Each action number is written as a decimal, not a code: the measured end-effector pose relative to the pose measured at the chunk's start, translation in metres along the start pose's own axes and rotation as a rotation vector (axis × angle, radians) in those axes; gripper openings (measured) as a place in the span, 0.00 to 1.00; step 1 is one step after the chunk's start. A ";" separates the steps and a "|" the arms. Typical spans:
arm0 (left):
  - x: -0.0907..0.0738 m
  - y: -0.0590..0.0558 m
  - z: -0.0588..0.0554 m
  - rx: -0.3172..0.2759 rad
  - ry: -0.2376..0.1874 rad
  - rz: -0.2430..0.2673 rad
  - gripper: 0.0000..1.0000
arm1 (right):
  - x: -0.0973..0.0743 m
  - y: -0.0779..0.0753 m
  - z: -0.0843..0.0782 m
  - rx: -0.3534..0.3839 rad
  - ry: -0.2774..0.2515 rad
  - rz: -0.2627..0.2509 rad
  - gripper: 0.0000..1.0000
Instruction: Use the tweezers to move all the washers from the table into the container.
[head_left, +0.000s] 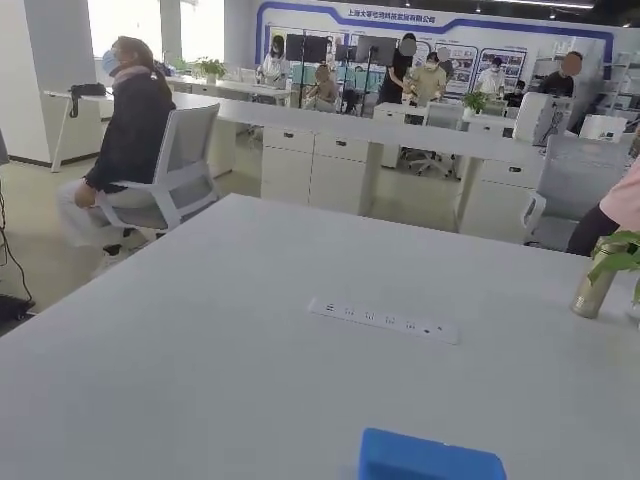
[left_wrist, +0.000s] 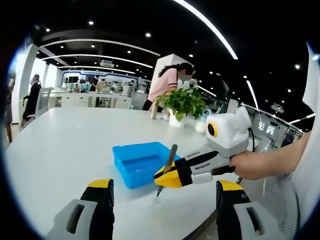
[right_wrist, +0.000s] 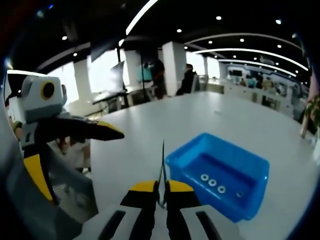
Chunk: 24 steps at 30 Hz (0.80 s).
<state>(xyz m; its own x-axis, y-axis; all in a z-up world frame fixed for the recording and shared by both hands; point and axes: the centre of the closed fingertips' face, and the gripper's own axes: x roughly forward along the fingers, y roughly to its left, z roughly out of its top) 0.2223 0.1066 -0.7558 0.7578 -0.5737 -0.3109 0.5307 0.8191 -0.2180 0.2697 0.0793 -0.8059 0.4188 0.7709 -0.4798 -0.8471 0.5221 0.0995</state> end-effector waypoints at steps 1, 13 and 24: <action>0.000 0.000 0.000 -0.001 0.000 0.000 0.85 | 0.000 0.000 0.000 0.000 0.000 0.000 0.03; 0.000 0.001 0.000 -0.002 0.003 0.001 0.85 | -0.006 -0.007 0.030 0.003 -0.067 -0.011 0.03; 0.000 0.001 -0.001 0.002 0.005 0.004 0.85 | -0.011 -0.011 0.062 -0.024 -0.127 -0.011 0.03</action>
<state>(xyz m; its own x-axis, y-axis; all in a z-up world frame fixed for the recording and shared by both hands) 0.2228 0.1074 -0.7569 0.7580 -0.5706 -0.3158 0.5286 0.8212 -0.2151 0.2944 0.0880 -0.7478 0.4646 0.8060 -0.3667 -0.8492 0.5229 0.0734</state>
